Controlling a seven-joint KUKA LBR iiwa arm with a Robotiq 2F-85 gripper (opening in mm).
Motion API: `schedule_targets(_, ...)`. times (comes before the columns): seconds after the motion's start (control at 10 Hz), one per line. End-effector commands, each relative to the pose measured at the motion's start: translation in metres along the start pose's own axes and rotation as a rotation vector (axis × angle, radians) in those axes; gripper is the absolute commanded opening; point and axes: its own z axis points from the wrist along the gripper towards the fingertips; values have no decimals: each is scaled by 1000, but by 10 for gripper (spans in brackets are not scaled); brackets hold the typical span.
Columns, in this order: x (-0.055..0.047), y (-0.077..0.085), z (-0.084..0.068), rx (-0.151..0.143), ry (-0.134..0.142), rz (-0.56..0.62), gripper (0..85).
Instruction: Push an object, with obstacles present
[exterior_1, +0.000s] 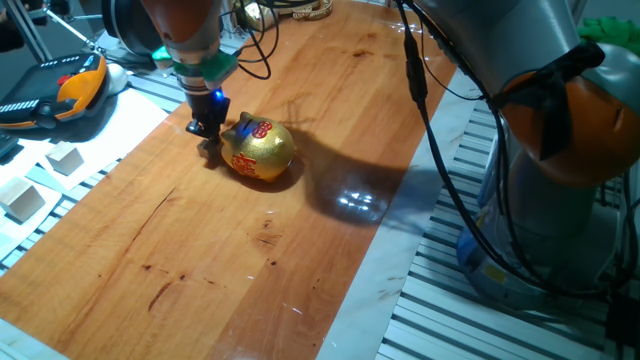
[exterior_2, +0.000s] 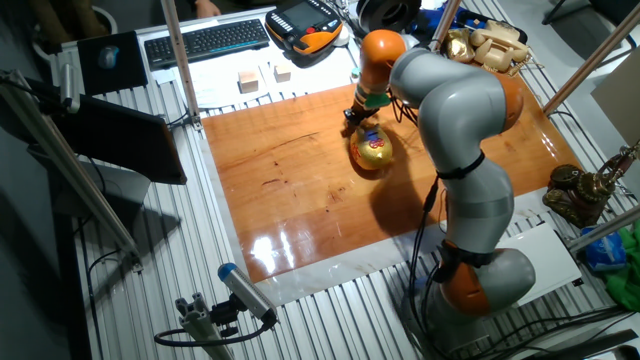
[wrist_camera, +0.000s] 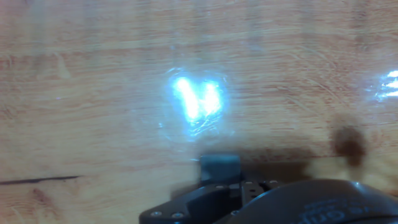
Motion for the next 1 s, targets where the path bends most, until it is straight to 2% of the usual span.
schedule_targets(0.0,0,0,1,0,0,-1,0)
schedule_targets(0.4,4,8,0,-9,2,-1,0)
schedule_targets(0.9,4,9,0,-6,8,-3,0)
